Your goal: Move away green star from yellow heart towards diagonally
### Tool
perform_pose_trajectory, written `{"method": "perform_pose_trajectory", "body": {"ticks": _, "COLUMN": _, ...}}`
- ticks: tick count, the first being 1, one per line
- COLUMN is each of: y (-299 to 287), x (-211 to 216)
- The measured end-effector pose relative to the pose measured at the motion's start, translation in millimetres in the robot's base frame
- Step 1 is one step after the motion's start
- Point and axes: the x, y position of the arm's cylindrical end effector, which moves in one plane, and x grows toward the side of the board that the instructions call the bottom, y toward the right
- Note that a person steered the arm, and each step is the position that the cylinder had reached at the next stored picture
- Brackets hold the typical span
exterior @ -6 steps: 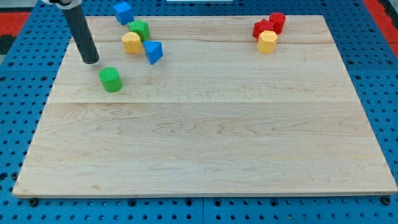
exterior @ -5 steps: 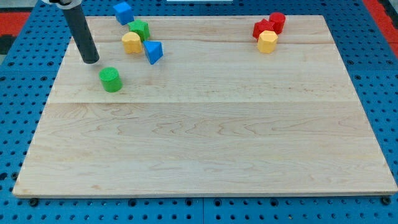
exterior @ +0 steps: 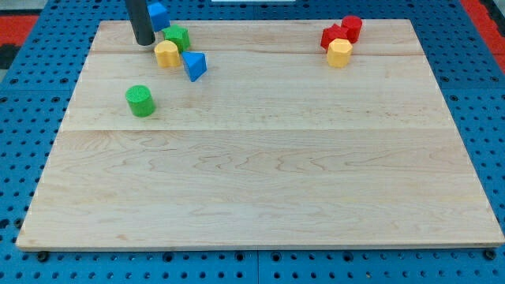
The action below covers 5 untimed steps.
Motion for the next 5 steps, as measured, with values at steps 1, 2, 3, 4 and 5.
{"method": "perform_pose_trajectory", "body": {"ticks": 1, "y": 27, "x": 0}}
{"method": "perform_pose_trajectory", "body": {"ticks": 2, "y": 99, "x": 10}}
{"method": "perform_pose_trajectory", "body": {"ticks": 3, "y": 142, "x": 16}}
{"method": "perform_pose_trajectory", "body": {"ticks": 4, "y": 136, "x": 16}}
{"method": "perform_pose_trajectory", "body": {"ticks": 5, "y": 127, "x": 16}}
